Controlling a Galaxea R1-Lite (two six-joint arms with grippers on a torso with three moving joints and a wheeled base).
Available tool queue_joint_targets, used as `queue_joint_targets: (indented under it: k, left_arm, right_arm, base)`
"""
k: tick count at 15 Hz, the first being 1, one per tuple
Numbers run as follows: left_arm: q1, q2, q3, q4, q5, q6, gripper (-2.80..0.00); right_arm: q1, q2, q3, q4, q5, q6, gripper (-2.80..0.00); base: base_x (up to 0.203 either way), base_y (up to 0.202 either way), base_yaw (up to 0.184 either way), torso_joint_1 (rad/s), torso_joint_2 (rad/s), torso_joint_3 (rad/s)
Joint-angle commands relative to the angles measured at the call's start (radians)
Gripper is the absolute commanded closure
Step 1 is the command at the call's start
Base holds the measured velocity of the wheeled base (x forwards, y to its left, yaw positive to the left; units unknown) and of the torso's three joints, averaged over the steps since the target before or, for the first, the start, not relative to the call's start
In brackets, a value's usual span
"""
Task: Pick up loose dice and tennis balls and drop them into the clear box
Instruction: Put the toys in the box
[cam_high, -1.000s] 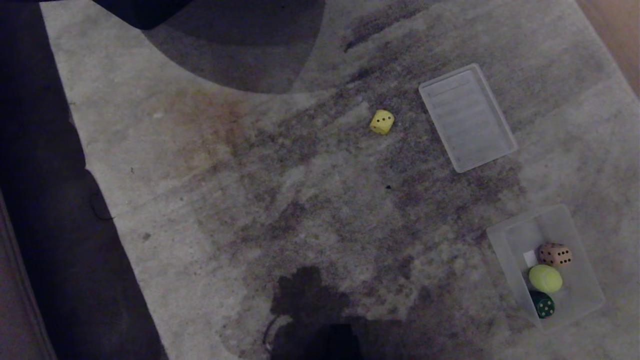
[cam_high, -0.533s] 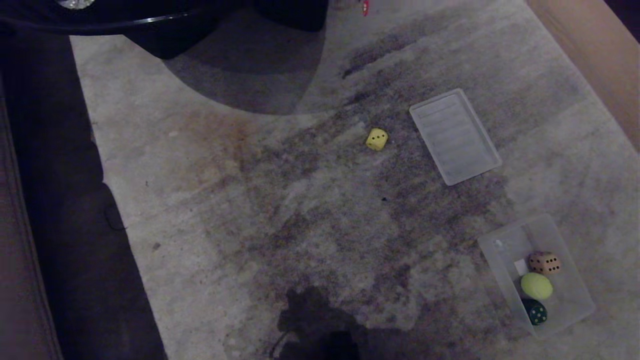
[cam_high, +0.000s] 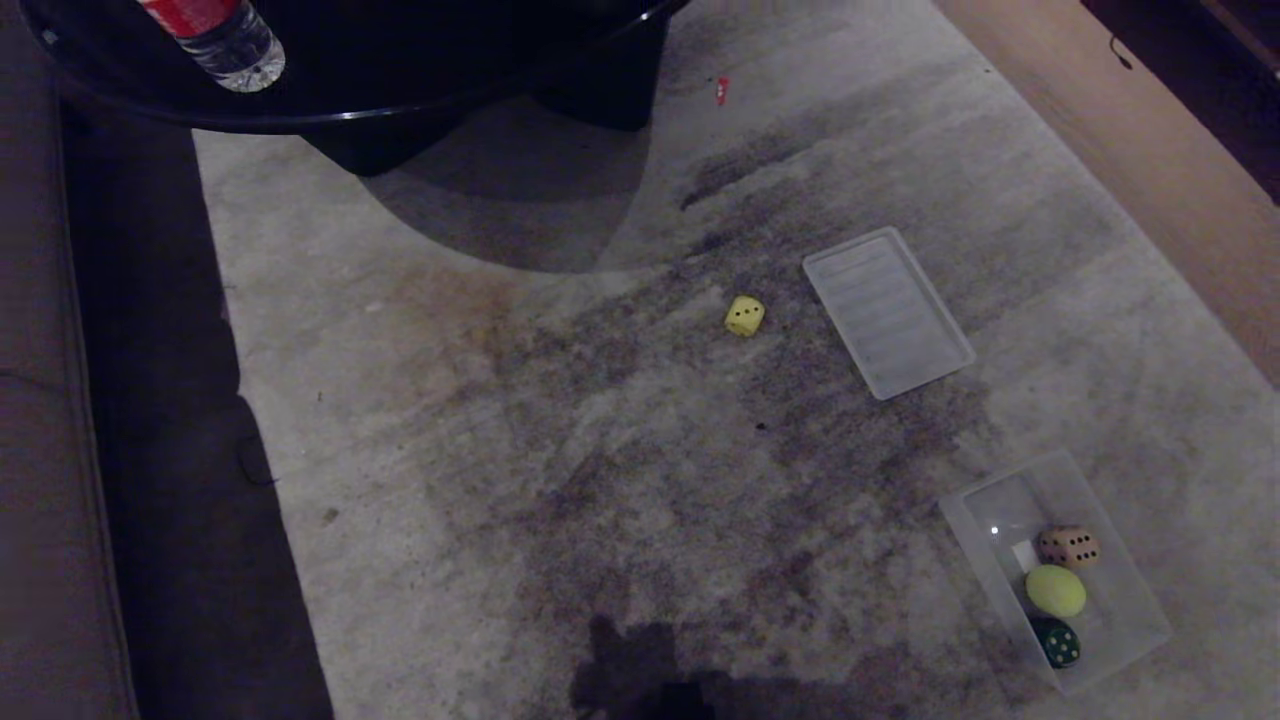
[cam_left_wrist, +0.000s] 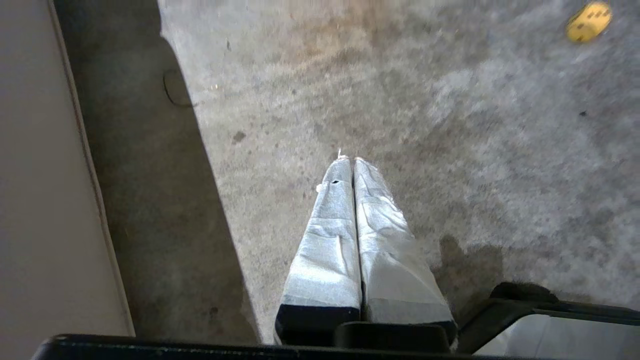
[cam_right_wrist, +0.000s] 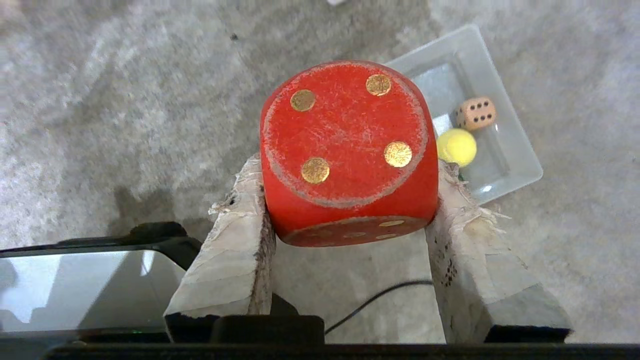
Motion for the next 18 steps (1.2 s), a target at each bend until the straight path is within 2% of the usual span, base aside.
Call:
queue_joint_targets:
  k: [1, 18]
  left_arm:
    - [0.000, 0.001, 0.002, -0.001, 0.001, -0.001, 0.00]
    - [0.000, 0.001, 0.002, -0.001, 0.001, -0.001, 0.00]
  right_arm:
    - [0.001, 0.002, 0.000, 0.001, 0.000, 0.000, 0.00]
    - [0.001, 0.002, 0.000, 0.001, 0.000, -0.003, 0.00]
  base:
    - [0.000, 0.000, 0.000, -0.001, 0.01, 0.199]
    - [0.000, 0.000, 0.000, 0.001, 0.00, 0.202]
